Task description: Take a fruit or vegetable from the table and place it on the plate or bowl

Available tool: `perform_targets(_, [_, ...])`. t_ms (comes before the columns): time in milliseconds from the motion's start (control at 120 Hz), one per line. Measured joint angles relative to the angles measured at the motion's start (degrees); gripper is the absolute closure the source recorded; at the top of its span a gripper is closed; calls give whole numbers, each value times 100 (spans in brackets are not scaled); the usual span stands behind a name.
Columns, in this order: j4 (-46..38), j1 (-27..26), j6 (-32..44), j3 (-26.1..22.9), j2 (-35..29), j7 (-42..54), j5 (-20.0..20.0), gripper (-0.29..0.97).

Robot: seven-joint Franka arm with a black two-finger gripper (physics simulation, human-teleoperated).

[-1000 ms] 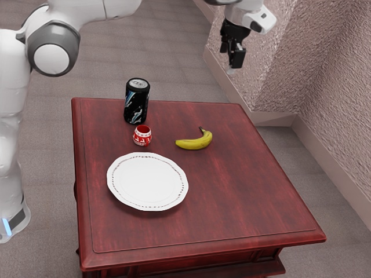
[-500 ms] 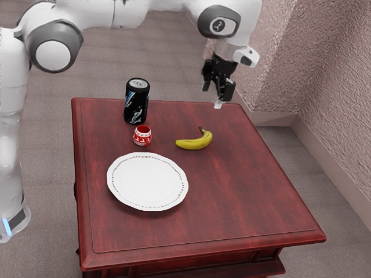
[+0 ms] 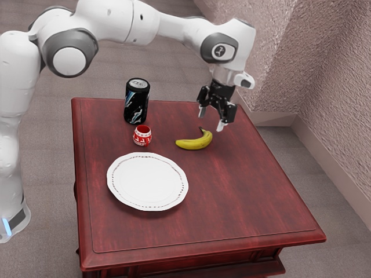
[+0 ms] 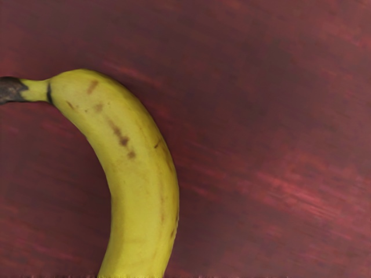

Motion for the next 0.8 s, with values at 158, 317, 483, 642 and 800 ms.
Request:
perform_targets(158, [-849,-64,325,8,-390,-231,-191,0])
perform_targets(317, [-1229,-81,535,16,-559,-406,-305,0])
perform_targets(483, [-1300,-153,644,18,-568,-553,-59,0])
perform_targets(642, [-1300,-152,715,18,-565,-661,250,0])
perform_targets(800, [-1282,-92,747,18,-538,-737,433,0])
